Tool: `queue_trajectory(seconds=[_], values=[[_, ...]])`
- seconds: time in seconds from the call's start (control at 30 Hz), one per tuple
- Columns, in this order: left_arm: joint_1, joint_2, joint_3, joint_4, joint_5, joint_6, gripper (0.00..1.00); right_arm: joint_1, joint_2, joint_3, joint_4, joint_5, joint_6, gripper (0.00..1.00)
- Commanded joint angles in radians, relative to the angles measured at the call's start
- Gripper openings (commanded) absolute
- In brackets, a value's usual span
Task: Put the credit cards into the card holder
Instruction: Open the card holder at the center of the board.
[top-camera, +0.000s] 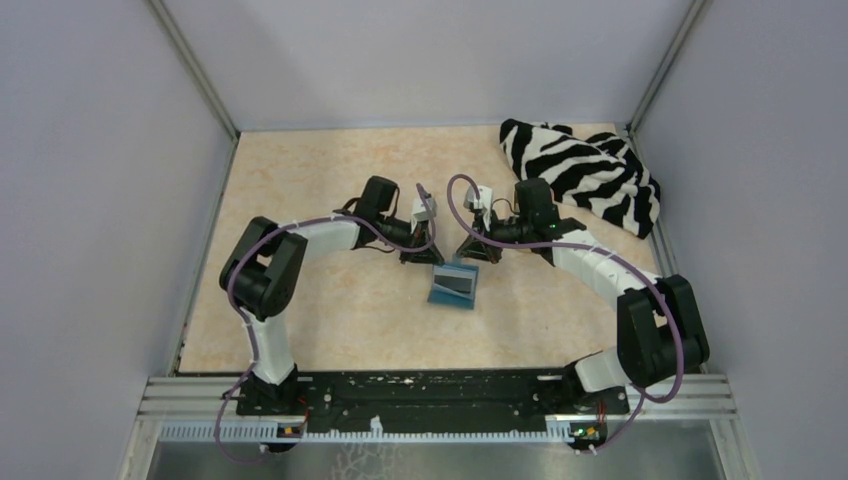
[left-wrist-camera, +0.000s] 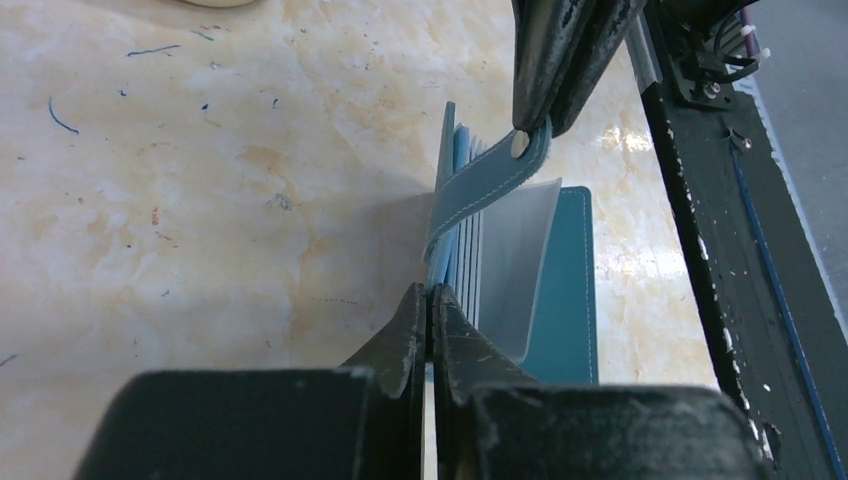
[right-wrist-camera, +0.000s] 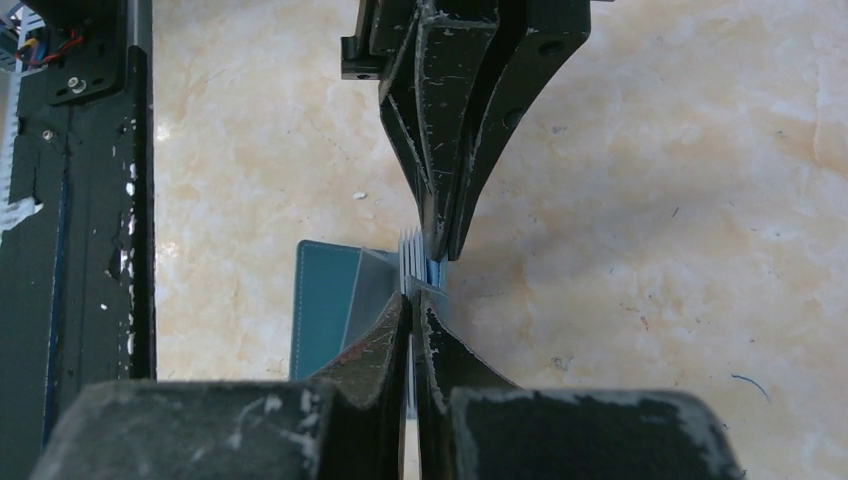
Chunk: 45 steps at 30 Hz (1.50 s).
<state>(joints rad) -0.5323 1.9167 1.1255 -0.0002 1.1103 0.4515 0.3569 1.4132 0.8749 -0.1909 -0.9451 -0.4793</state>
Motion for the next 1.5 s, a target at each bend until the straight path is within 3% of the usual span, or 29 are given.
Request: queue_trajectory(seconds=[0.0, 0.1, 0.2, 0.37, 0.53, 0.73, 0.93, 1.07, 1.23, 1.47], values=[[-0.005, -0.055, -0.066, 0.109, -0.05, -0.114, 0.0, -0.007, -0.019, 0.039, 0.005, -0.037, -0.02, 0.05], [-0.013, -0.162, -0.217, 0.317, -0.152, -0.272, 0.0, -0.006, -0.032, 0.058, -0.03, -0.007, -0.039, 0.27], [-0.049, -0.276, -0.366, 0.471, -0.314, -0.383, 0.0, -0.007, -0.054, 0.065, -0.046, 0.019, -0.057, 0.38], [-0.134, -0.423, -0.562, 0.654, -0.615, -0.534, 0.0, -0.006, -0.07, 0.059, -0.055, -0.02, -0.084, 0.39], [-0.17, -0.491, -0.693, 0.813, -0.759, -0.627, 0.0, -0.007, -0.073, 0.047, -0.075, -0.113, -0.14, 0.39], [-0.17, -0.473, -0.691, 0.818, -0.776, -0.644, 0.0, -0.006, -0.06, 0.036, -0.183, -0.229, -0.312, 0.39], [-0.169, -0.415, -0.631, 0.753, -0.802, -0.652, 0.0, 0.0, -0.059, 0.005, -0.382, -0.275, -0.709, 0.43], [-0.136, -0.357, -0.587, 0.738, -0.758, -0.706, 0.0, 0.021, -0.053, -0.006, -0.386, -0.193, -0.759, 0.44], [-0.074, -0.297, -0.609, 0.802, -0.713, -0.849, 0.0, 0.033, -0.049, -0.006, -0.405, -0.139, -0.814, 0.44], [-0.033, -0.222, -0.579, 0.748, -0.702, -1.066, 0.0, 0.075, 0.002, -0.019, -0.424, -0.054, -0.889, 0.47]])
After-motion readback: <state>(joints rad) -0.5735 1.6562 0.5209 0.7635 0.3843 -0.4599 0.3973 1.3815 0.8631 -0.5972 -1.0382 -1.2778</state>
